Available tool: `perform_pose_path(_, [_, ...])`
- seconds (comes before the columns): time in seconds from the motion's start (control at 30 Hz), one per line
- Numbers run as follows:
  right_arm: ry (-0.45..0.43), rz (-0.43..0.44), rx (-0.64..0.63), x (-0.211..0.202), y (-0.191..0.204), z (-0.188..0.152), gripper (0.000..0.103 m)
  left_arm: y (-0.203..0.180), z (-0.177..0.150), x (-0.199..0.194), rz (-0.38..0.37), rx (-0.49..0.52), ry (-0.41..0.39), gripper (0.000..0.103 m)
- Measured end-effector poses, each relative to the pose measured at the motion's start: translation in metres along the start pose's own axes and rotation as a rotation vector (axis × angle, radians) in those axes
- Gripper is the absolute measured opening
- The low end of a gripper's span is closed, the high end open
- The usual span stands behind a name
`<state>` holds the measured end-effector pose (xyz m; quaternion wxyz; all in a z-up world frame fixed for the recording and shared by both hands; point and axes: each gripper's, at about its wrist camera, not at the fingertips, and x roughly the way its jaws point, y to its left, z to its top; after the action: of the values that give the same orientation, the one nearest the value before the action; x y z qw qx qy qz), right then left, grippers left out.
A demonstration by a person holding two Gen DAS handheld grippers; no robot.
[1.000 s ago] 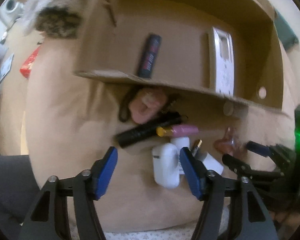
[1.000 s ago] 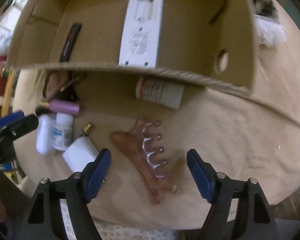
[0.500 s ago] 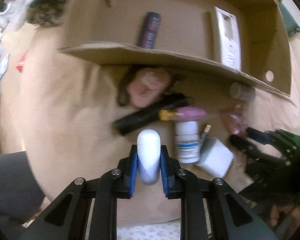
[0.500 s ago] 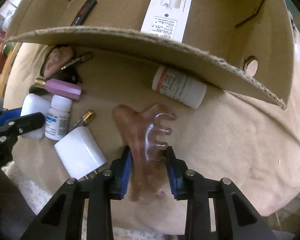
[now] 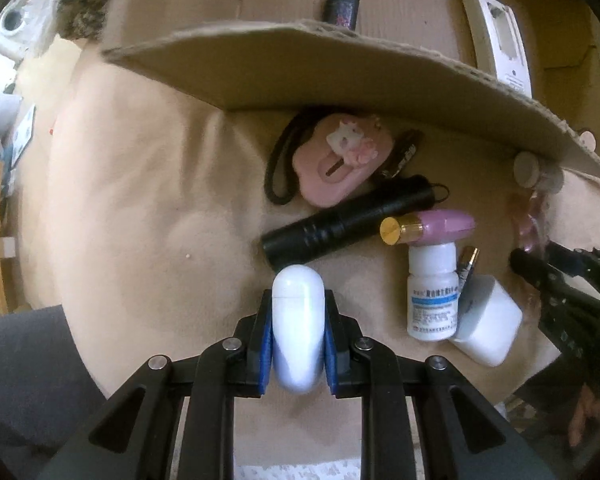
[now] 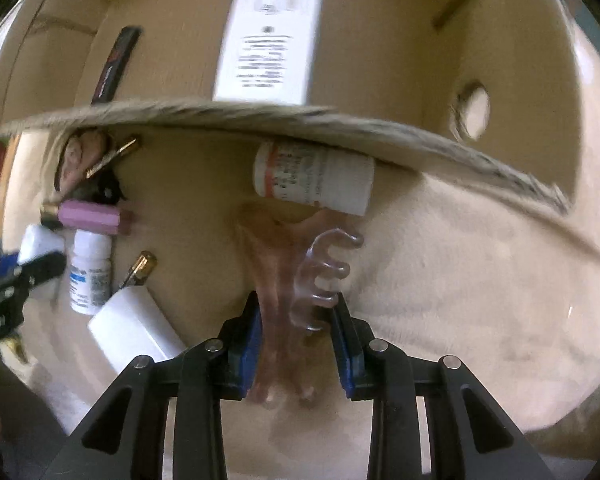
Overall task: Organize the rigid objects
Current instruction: 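Grasp the white earbud case with the left tool while the right tool grasps the pink comb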
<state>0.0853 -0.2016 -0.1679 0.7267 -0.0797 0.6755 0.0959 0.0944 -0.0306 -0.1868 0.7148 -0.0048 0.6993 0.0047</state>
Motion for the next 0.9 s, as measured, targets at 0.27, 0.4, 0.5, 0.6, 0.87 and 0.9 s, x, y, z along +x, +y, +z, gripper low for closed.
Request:
perform_pose_path(0.27, [-0.048,0.066,0.027,-0.012,0.002,-0.016,0.031,0.016,-0.013,-0.014,-0.043,-0.034,-0.031,0.019])
perform_pose_path(0.4, [-0.097,0.173,0.07,-0.034,-0.002,-0.028,0.031,0.03,-0.021,-0.025,-0.05,-0.055,-0.045,0.019])
perform_pose_path(0.5, [-0.144,0.22,0.083,-0.05,0.003,-0.037,0.031,0.03,-0.021,-0.029,-0.048,-0.057,-0.065,0.019])
perform_pose_path(0.6, [-0.182,0.237,0.085,-0.064,0.01,-0.045,0.031,0.027,-0.026,-0.033,-0.035,-0.048,-0.077,0.019])
perform_pose_path(0.87, [-0.205,0.237,0.106,-0.073,0.0,-0.057,0.031,0.028,-0.032,-0.05,-0.006,-0.074,-0.09,0.019])
perform_pose_path(0.9, [-0.205,0.239,0.109,-0.071,-0.008,-0.055,0.031,0.028,-0.033,-0.05,-0.004,-0.076,-0.098,0.019])
